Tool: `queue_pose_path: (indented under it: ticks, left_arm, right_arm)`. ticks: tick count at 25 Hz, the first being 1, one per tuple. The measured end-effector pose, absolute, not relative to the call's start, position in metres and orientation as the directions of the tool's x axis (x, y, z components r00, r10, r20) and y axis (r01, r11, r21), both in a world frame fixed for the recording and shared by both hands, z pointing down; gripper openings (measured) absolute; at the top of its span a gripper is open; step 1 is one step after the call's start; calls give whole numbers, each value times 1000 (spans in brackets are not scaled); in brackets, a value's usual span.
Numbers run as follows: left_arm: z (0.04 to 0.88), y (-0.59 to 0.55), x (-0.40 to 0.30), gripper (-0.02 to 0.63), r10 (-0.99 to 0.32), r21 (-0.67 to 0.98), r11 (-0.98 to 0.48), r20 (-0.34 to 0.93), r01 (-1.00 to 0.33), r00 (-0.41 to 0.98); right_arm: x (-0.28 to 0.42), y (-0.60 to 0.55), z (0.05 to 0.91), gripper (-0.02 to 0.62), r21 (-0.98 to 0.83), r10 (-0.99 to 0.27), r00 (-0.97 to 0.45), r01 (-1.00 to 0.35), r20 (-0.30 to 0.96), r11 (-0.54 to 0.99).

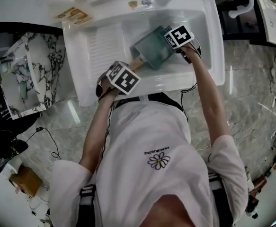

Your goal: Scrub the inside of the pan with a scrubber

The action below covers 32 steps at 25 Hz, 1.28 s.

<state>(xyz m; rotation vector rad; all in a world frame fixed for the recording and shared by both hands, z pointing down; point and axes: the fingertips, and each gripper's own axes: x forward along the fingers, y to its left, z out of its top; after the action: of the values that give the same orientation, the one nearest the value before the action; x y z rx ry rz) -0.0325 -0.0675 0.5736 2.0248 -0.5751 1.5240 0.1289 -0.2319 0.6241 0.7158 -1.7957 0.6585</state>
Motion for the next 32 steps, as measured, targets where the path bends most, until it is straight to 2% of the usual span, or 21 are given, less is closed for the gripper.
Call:
queue_pose_path:
  ticks: [11, 26, 32]
  left_arm:
    - [574, -69, -37, 140, -16, 166, -769, 960, -618, 279]
    - [575, -70, -37, 140, -29, 164, -766, 957, -621, 289]
    - [576, -69, -38, 140, -34, 162, -768, 956, -619, 291]
  right_arm:
    - [113, -233, 634, 57, -124, -126, -264, -756, 956, 643]
    - [78, -212, 645, 55, -221, 38, -276, -674, 960, 705]
    - [66, -203, 636, 55, -288, 65, -338, -667, 939, 687]
